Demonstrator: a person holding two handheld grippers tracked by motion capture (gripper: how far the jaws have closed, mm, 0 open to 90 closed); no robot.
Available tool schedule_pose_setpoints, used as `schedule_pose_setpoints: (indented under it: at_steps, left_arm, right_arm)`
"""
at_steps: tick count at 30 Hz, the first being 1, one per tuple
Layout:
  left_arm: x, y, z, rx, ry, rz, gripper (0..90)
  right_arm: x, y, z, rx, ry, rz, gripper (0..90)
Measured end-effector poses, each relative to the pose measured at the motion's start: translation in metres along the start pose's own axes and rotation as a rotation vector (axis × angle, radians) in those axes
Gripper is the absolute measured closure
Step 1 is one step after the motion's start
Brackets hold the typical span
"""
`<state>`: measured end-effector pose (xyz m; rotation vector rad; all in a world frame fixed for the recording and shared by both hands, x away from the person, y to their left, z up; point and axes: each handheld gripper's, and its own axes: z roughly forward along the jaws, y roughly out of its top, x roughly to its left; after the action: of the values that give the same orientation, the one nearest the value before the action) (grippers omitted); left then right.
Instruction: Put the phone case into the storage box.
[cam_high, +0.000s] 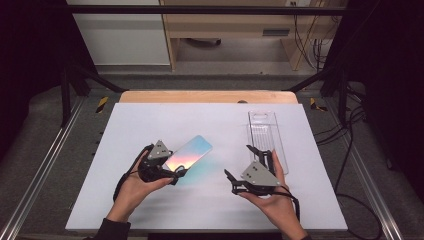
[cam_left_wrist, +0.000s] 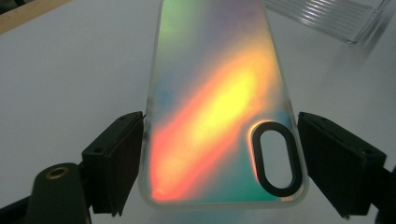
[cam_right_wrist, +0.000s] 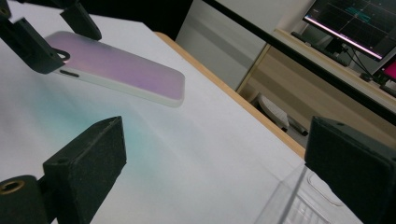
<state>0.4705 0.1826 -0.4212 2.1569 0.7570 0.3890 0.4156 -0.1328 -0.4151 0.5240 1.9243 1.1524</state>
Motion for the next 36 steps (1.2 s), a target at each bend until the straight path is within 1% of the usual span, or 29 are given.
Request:
schedule_pose_setpoints:
  at_steps: [2,5,7,10,12,18,22,27,36]
  left_arm:
    - [0.000,-0.002,0.000,0.001,-0.004,-0.007,16.9]
    - [0.001,-0.004,0.000,0.004,-0.006,-0.007,16.9]
    - [0.002,-0.005,0.000,0.007,-0.007,-0.008,16.9]
    - [0.003,-0.006,-0.001,0.006,-0.007,-0.011,16.9]
    - [0.003,-0.006,-0.001,0.005,-0.009,-0.016,16.9]
    - [0.002,-0.004,-0.002,0.003,-0.006,-0.010,16.9]
    - [0.004,-0.006,-0.002,0.004,-0.006,-0.014,16.9]
    - [0.004,-0.006,-0.002,0.007,-0.008,-0.014,16.9]
    - [0.006,-0.007,-0.006,0.005,-0.008,-0.015,16.9]
  right_arm:
    - [0.006,0.004,0.011,0.021,0.002,-0.032,5.6]
    - [0.013,0.008,0.023,0.051,0.001,-0.099,6.3]
    - [0.019,0.010,0.032,0.066,0.008,-0.138,7.0]
    - [0.026,0.011,0.039,0.084,0.020,-0.184,7.1]
    - [0.029,0.012,0.042,0.089,0.030,-0.195,7.1]
    - [0.038,0.016,0.048,0.102,0.048,-0.256,7.5]
    - [0.044,0.017,0.052,0.108,0.059,-0.275,7.5]
    - [0.051,0.019,0.057,0.112,0.070,-0.324,7.6]
    - [0.057,0.020,0.062,0.121,0.079,-0.367,9.9]
